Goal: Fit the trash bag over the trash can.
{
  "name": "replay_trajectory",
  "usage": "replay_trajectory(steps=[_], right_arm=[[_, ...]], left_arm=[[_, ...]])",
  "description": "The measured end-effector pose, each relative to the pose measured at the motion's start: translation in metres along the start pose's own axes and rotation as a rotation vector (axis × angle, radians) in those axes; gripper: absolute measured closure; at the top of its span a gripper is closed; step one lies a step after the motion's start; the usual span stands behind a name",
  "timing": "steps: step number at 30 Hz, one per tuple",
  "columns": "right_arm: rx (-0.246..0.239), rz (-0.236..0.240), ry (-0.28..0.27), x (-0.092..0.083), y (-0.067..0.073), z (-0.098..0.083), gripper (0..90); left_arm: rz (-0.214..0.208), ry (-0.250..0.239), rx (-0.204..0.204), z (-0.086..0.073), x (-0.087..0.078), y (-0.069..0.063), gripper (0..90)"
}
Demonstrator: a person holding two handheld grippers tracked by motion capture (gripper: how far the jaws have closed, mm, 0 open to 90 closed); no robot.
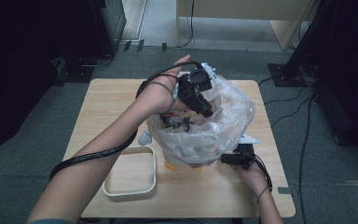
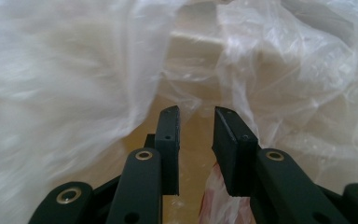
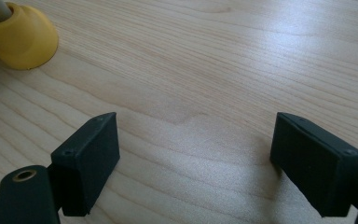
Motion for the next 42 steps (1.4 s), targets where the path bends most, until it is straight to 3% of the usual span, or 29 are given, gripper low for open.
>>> replay_trajectory(steps=[8,13,17,23,29,35,39,42], right_arm=[[-0.003,0.001,-0.001,0.000,0.000,0.000,15.2],[-0.003,0.001,-0.001,0.000,0.000,0.000,15.2],[-0.005,0.001,-0.002,0.000,0.000,0.000,15.2],[-0.005,0.001,-0.002,0.000,0.000,0.000,15.2],[-0.005,0.001,-0.002,0.000,0.000,0.000,15.2],[-0.006,0.001,-0.003,0.000,0.000,0.000,15.2],[-0.008,0.001,-0.003,0.000,0.000,0.000,15.2],[-0.006,0.004,-0.002,0.000,0.001,0.000,15.2]], left_arm=[[-0.025,0.063,0.010,-0.003,0.033,-0.001,70.2],[-0.026,0.062,0.013,-0.008,0.042,0.000,69.3],[-0.010,0.014,0.016,-0.008,0.030,0.000,67.9],[0.066,-0.024,0.045,-0.003,-0.006,-0.001,66.2],[0.169,-0.086,-0.001,-0.002,-0.028,0.021,67.1],[0.211,-0.227,-0.039,-0.008,-0.042,0.038,66.8],[0.243,-0.278,-0.072,-0.010,-0.048,0.046,63.6],[0.234,-0.248,-0.094,-0.014,-0.044,0.051,64.2]])
Point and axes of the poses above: each handheld gripper's, and its own axes: x roughly forward along the jaws, z roughly out of its top, y roughly to its left, the point moved 2 cm from there along x, roughly forward along the jaws, and after that the axes turned 8 degrees about y, right-handed, at the moved point
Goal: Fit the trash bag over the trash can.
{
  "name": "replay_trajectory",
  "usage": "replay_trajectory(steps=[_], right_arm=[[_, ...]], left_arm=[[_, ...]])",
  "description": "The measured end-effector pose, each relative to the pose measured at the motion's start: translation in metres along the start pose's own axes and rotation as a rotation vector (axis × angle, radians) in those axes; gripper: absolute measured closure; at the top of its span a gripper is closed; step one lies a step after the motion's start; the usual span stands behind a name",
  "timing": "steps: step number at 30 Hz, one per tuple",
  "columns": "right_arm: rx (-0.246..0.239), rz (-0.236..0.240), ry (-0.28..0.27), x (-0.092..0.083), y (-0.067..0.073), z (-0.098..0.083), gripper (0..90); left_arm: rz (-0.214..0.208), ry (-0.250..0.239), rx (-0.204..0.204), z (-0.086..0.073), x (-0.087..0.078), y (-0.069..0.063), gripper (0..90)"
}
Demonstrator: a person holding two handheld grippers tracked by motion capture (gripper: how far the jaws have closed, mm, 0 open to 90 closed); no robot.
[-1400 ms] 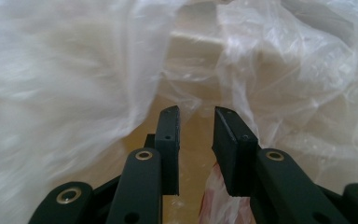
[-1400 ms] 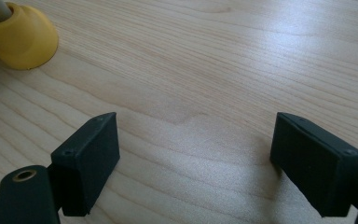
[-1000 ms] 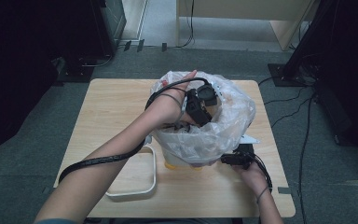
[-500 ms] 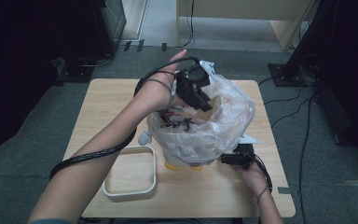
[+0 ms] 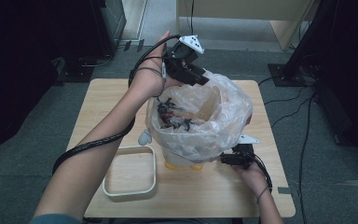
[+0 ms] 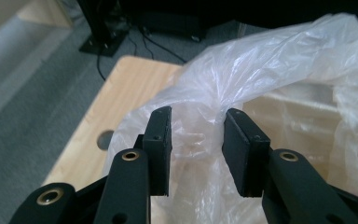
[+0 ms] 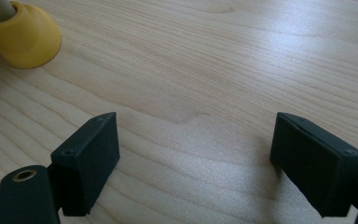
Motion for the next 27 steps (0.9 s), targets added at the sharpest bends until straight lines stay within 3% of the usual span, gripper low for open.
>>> replay_trajectory(steps=[2,6,15,19,20,22,25,27], right_arm=[[0.000,0.000,0.000,0.000,0.000,0.000,15.2],[0.000,0.000,0.000,0.000,0.000,0.000,15.2],[0.000,0.000,-0.001,0.000,0.000,0.000,15.2],[0.000,0.000,-0.001,0.000,0.000,0.000,15.2],[0.000,0.000,-0.001,0.000,0.000,0.000,15.2],[0.000,0.000,-0.001,0.000,0.000,0.000,15.2],[0.000,0.000,-0.001,0.000,0.000,0.000,15.2],[0.000,0.000,-0.001,0.000,0.000,0.000,15.2]], left_arm=[[-0.008,0.008,-0.009,-0.004,0.004,0.002,63.1],[-0.043,-0.026,-0.029,-0.010,0.004,0.004,59.6],[-0.061,-0.117,-0.046,-0.014,-0.036,0.001,56.6],[-0.044,-0.155,-0.041,-0.024,-0.043,0.002,50.6],[-0.056,-0.160,-0.057,-0.026,-0.044,0.003,48.5],[-0.066,-0.155,-0.077,-0.032,-0.045,0.003,45.2],[-0.047,-0.152,-0.058,-0.040,-0.046,0.004,33.5],[-0.046,-0.156,-0.073,-0.045,-0.047,0.006,31.6]])
Point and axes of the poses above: each handheld gripper's, and its own axes: x roughly forward along the jaws, z roughly out of its top, y roughly to its left, the point moved 2 cm from there along x, roughly forward along the jaws, and after that the axes turned 8 degrees about y, right-handed, at the moved point
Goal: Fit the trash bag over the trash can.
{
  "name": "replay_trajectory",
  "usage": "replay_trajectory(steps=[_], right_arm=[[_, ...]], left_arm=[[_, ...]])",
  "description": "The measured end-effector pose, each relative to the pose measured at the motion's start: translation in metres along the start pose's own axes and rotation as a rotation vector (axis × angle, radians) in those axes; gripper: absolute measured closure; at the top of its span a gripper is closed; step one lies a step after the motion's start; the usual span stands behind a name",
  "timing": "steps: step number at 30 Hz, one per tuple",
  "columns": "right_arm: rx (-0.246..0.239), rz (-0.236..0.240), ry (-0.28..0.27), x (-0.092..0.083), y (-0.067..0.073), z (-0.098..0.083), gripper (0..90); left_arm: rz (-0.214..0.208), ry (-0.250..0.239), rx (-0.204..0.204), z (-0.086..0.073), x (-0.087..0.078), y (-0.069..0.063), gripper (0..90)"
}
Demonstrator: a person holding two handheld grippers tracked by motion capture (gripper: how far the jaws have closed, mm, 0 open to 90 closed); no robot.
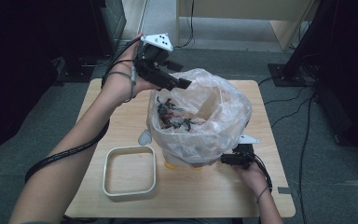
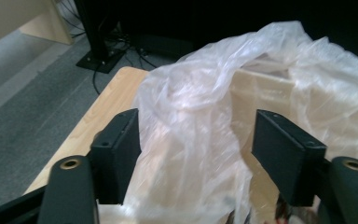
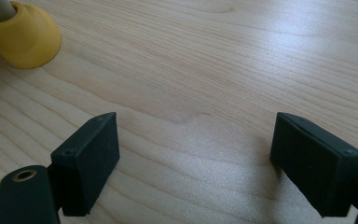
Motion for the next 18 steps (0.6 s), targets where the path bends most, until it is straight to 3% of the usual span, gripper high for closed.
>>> replay_trajectory(steps=[2,12,18], right_arm=[[0.001,0.000,0.000,0.000,0.000,0.000,15.2],[0.000,0.000,0.000,0.000,0.000,0.000,15.2],[0.001,0.001,0.000,0.000,0.000,0.000,15.2]], left_arm=[[-0.006,-0.001,-0.022,-0.005,-0.003,0.003,30.1],[0.026,-0.005,-0.030,-0.023,-0.019,0.009,29.3],[0.023,-0.019,-0.050,-0.033,-0.025,0.013,29.5]])
Point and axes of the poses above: each handheld gripper's, and its own axes: x roughly forward along the jaws, z roughly out of its top, y roughly to its left, the point moved 2 cm from there along x, roughly forward along the jaws, and after that the axes turned 8 degrees about y, right-handed, at the moved point
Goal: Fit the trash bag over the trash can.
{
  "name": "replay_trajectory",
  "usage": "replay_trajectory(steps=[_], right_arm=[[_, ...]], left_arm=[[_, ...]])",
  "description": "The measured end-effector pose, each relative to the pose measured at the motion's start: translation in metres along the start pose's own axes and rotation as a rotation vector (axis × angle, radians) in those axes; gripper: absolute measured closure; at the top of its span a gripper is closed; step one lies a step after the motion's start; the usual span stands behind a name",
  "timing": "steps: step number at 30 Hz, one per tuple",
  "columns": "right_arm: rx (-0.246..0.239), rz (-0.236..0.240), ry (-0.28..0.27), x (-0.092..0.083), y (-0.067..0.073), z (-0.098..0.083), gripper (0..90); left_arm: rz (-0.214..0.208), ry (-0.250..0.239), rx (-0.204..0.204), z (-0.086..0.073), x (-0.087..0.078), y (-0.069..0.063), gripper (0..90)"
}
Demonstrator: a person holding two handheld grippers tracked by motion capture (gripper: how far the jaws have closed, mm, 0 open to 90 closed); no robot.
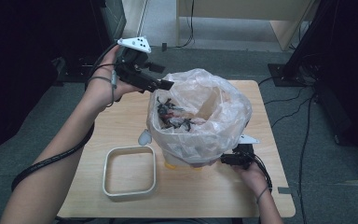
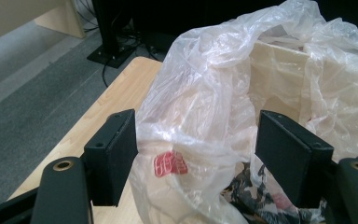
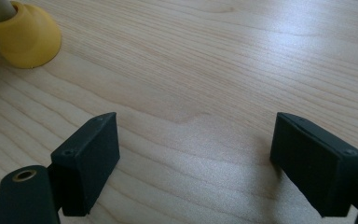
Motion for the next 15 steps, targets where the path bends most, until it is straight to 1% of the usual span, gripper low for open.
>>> replay_trajectory(steps=[5,10,13,15], right_arm=[[0.000,0.000,0.000,0.000,0.000,0.000,15.2],[-0.001,0.000,0.000,0.000,0.000,0.000,15.2],[0.000,0.000,0.000,0.000,0.000,0.000,15.2],[-0.001,0.001,0.000,0.000,0.000,0.000,15.2]], left_arm=[[0.012,-0.002,-0.015,-0.011,-0.007,0.005,29.4],[0.020,-0.021,-0.044,-0.021,-0.013,0.010,28.9],[0.034,-0.020,-0.033,-0.027,-0.015,0.011,28.6],[0.037,-0.032,-0.040,-0.032,-0.017,0.013,28.6]])
Point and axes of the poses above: each handheld gripper's, and its own axes: x roughly forward along the jaws, z roughly out of its top, y roughly to its left, the point moved 2 cm from there along x, roughly forward along the jaws, and after that the axes turned 8 degrees about y, right-handed, at the moved point
